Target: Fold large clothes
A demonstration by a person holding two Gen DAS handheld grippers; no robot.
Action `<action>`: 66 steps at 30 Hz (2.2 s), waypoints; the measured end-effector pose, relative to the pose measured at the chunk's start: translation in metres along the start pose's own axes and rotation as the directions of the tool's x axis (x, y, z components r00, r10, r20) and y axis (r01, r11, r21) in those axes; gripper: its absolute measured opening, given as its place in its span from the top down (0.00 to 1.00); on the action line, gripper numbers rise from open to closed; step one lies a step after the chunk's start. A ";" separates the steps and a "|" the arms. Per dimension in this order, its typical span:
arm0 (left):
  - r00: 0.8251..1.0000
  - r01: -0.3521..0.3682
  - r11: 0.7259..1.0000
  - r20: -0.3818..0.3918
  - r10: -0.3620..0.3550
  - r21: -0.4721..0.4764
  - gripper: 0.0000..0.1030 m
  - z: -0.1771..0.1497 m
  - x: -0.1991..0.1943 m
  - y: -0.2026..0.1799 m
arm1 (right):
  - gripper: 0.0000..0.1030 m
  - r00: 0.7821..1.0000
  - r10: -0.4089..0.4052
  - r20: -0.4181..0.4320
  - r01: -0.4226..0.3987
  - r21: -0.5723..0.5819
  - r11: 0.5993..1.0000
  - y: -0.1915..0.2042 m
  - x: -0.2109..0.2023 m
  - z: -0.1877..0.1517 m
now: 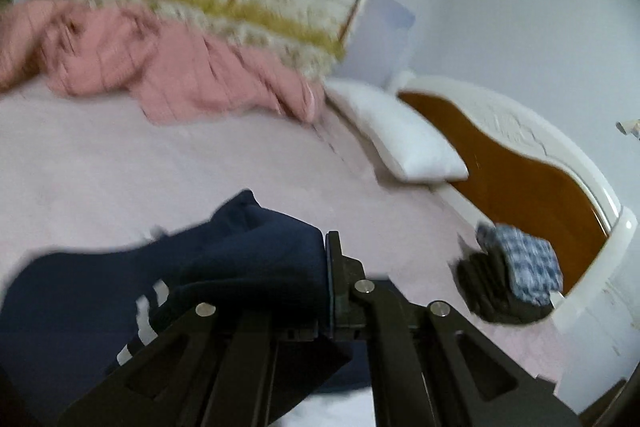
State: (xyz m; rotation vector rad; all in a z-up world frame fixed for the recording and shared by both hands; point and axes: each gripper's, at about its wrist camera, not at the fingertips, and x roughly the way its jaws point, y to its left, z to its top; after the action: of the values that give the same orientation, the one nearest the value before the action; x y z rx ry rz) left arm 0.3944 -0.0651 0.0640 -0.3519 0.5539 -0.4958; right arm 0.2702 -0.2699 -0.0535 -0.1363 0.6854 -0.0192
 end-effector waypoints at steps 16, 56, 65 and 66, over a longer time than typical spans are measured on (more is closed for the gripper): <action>0.968 -0.179 0.944 -0.124 0.220 0.276 0.00 -0.120 -0.090 0.031 | 0.14 0.999 -0.020 0.030 0.016 0.125 0.992 -0.031 -0.009 0.007; 0.881 -0.452 0.878 -0.075 0.467 0.158 0.07 -0.125 -0.125 0.182 | 0.80 0.986 -0.127 -0.111 0.075 -0.386 0.919 0.136 0.056 0.094; 0.883 -0.449 0.878 -0.069 0.464 0.163 0.06 -0.124 -0.127 0.181 | 0.85 0.979 -0.130 -0.158 0.121 -0.066 0.991 -0.004 0.063 0.101; 0.884 -0.448 0.879 -0.065 0.462 0.163 0.06 -0.124 -0.127 0.181 | 0.84 0.979 -0.113 -0.171 0.107 -0.042 0.993 -0.012 0.065 0.097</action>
State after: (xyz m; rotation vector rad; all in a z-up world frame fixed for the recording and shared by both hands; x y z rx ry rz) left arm 0.2921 0.1290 -0.0626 -0.0489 0.6738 -0.0938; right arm 0.3820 -0.2743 -0.0188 -0.2058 0.8514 -0.1275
